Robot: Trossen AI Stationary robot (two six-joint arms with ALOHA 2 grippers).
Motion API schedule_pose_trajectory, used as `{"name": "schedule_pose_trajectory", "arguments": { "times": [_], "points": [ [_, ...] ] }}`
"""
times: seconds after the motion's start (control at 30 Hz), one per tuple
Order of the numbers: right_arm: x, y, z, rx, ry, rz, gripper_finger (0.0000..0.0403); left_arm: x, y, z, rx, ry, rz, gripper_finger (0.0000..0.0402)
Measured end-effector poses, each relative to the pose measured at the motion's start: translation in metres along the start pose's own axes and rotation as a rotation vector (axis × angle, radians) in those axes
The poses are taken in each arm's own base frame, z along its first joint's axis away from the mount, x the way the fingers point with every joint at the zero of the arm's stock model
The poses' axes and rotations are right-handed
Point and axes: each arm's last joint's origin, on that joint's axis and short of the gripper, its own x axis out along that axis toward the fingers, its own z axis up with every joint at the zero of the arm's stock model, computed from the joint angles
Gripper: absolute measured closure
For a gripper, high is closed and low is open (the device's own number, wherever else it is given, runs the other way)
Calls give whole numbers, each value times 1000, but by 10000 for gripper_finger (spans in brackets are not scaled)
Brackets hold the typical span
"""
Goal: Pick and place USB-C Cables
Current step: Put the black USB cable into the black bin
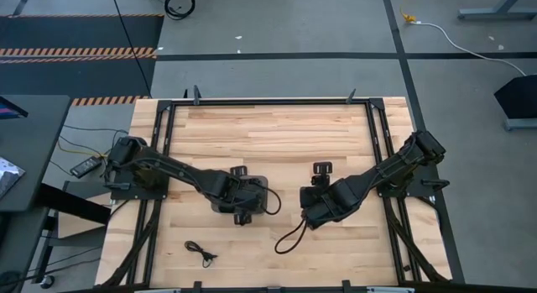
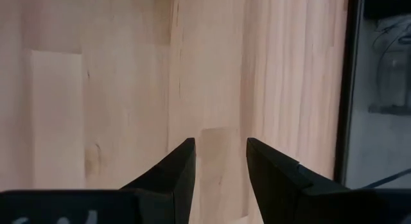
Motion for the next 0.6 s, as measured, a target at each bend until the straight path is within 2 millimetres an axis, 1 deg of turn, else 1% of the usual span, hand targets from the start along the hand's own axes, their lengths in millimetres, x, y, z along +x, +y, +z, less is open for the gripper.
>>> {"name": "schedule_pose_trajectory", "arguments": {
  "times": [0.17, 0.27, 0.4, 0.5, 0.6],
  "points": [
    [2, -3, 1, -64, 1, -11, 258, -32, -13, 17, 35, -86, -34, 253],
    [4, -5, 2, -60, 7, -14, 258, -52, -25, 16, 96, -82, -50, 253],
    [4, -7, 3, -71, 4, -17, 258, -78, -43, 5, 101, -33, -62, 253],
    [5, -6, 6, -86, -19, -12, 258, -89, -57, -12, 90, 23, -56, 253],
    [5, -6, 8, -104, -42, -5, 258, -98, -70, -32, 91, 101, -24, 253]
  ]
}}
